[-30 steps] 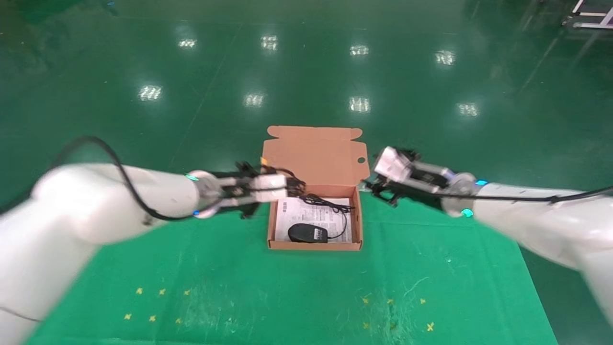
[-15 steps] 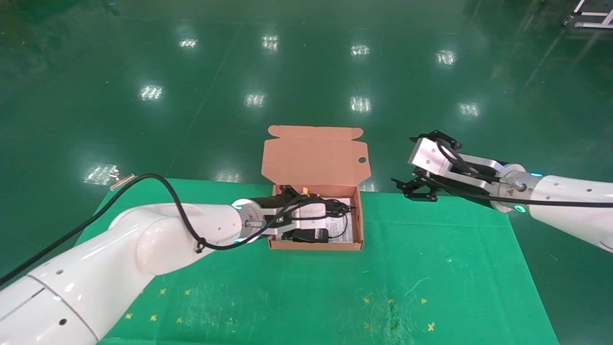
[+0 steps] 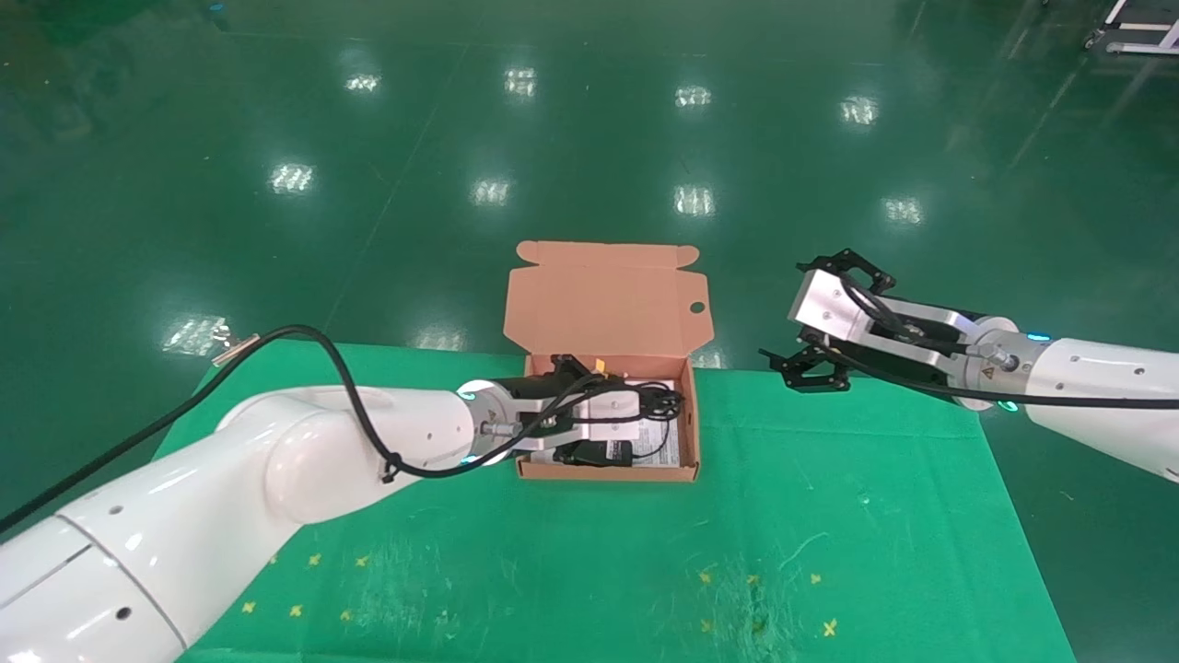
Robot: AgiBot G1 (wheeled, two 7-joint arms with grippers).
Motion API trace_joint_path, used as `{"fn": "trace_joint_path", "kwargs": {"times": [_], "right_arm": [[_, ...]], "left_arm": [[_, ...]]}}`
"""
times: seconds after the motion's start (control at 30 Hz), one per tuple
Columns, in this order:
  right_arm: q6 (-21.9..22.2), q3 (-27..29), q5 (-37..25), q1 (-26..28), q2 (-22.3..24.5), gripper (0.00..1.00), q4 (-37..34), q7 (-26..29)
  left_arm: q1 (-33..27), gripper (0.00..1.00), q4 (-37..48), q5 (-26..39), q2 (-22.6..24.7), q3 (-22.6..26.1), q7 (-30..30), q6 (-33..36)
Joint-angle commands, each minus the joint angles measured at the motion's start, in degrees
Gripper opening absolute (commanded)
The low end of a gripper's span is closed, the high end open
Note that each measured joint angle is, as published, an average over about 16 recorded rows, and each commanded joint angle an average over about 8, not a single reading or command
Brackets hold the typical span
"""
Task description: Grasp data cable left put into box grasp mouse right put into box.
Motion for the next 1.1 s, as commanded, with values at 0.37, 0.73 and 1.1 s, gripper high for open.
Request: {"fn": "trace_joint_path", "kwargs": {"times": [0.37, 0.73, 1.1], "right_arm": [[0.72, 1.22, 0.11, 2.59, 0.83, 1.00, 1.15, -1.30], [-3.23, -0.01, -3.86, 7.61, 3.00, 1.00, 3.55, -3.46], [-10.75, 4.17, 3.60, 3.40, 5.21, 1.00, 6.60, -0.54]], "left_arm": [[-3.62, 1.00, -1.75, -1.42, -2.46, -2.24, -2.40, -0.98], [-9.83, 1.00, 0.33, -1.77, -3.70, -4.99, -4.49, -3.76], [-5.14, 1.00, -3.90, -11.97, -9.61, -11.41, -3.64, 4.82]]}}
